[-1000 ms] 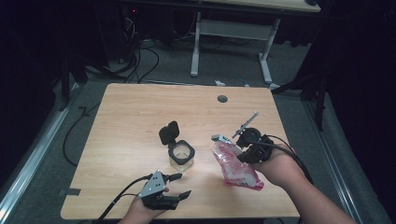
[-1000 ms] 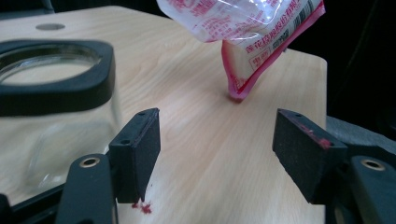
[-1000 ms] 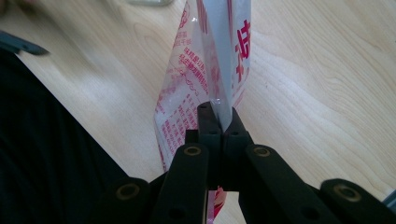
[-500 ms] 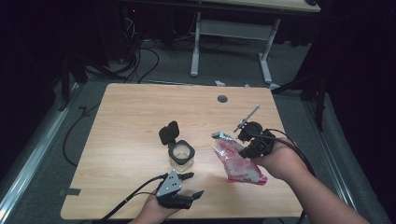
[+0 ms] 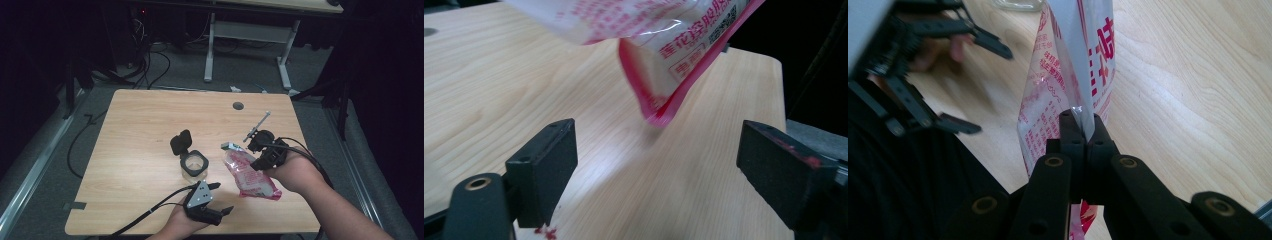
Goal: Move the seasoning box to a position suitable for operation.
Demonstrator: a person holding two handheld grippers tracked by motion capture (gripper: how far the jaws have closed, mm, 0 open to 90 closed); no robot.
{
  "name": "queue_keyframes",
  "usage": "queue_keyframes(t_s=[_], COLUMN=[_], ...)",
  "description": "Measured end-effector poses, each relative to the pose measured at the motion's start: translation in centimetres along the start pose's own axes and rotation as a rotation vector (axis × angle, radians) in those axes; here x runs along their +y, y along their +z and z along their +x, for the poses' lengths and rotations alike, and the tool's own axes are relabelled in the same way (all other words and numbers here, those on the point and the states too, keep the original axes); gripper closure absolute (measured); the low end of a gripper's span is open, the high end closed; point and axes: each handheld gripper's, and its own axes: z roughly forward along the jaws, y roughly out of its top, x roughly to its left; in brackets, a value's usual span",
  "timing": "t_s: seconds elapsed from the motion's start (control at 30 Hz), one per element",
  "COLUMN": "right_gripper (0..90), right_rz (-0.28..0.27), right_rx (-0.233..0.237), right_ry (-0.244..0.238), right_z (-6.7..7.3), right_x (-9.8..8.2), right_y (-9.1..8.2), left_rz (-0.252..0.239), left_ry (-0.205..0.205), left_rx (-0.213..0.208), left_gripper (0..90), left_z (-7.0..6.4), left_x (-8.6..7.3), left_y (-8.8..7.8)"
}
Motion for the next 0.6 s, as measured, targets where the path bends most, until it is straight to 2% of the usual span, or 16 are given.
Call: queue_keyframes(t_s=[0.27, 0.47, 0.6], right_gripper=[90.0, 90.0, 90.0], right_rz=[-0.025, -0.027, -0.025], right_rx=[0.015, 0.024, 0.036], right_ry=[-0.02, -0.024, -0.03], right_z=[1.0, 1.4, 1.7], right_x=[1.0, 1.3, 1.6], right_y=[-0.8, -0.8, -0.5], left_rz=[0.053, 0.056, 0.031], left_ry=[0.001, 0.005, 0.017], left_rx=[0.01, 0.019, 0.033], left_gripper=[18.7, 25.0, 36.7], left_z=[-0.1, -0.2, -0.4], left_x=[0.7, 0.8, 0.9], left_y=[3.2, 3.5, 3.3])
